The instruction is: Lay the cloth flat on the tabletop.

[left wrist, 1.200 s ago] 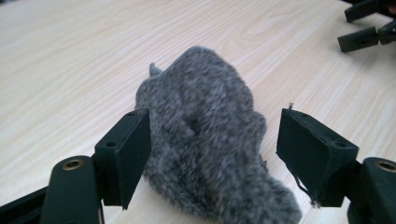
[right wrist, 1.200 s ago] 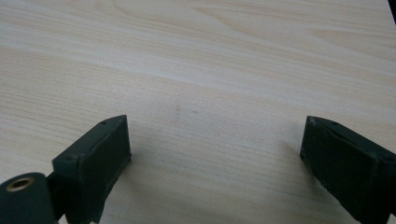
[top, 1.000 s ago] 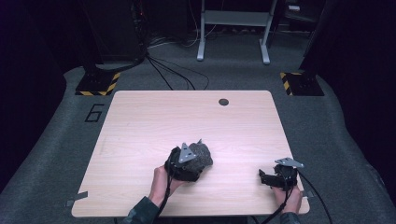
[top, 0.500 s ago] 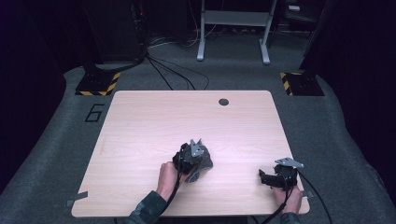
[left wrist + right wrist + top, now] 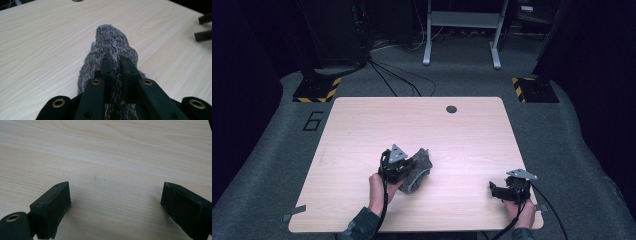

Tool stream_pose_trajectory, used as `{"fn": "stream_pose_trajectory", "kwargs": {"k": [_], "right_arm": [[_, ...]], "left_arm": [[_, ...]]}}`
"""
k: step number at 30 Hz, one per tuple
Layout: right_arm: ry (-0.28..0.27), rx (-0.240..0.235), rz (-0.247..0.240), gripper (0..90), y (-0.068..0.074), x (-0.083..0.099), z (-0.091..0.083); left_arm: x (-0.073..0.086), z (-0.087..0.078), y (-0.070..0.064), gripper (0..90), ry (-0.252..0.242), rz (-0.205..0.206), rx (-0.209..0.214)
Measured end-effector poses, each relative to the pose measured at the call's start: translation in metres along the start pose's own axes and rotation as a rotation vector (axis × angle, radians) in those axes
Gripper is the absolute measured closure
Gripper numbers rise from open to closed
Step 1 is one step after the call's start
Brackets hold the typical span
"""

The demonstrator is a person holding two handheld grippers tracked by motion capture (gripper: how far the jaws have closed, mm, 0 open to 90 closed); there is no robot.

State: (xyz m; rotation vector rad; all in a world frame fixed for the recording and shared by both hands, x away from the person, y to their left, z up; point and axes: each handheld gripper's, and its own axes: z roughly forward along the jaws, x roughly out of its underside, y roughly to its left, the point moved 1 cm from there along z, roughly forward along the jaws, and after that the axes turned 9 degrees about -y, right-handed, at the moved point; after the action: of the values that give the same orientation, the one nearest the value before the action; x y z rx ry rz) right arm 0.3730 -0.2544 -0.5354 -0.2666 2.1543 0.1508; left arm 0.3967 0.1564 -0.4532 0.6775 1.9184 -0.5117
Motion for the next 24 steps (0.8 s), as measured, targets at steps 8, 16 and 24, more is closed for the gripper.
{"fn": "stream_pose_trajectory", "kwargs": {"k": [8,16,24], "right_arm": [[0.039,-0.006,0.009,11.7,0.003,-0.005,0.000],[0.012,-0.228,0.010,14.2,0.063,-0.033,0.007],[0.031,-0.350,-0.043,17.3,0.111,-0.052,0.019]], "left_arm": [[0.011,-0.011,0.024,73.5,0.001,-0.092,-0.003],[0.021,-0.008,0.033,62.6,0.049,-0.120,-0.006],[0.011,0.004,0.006,46.6,0.080,-0.022,0.036]]}}
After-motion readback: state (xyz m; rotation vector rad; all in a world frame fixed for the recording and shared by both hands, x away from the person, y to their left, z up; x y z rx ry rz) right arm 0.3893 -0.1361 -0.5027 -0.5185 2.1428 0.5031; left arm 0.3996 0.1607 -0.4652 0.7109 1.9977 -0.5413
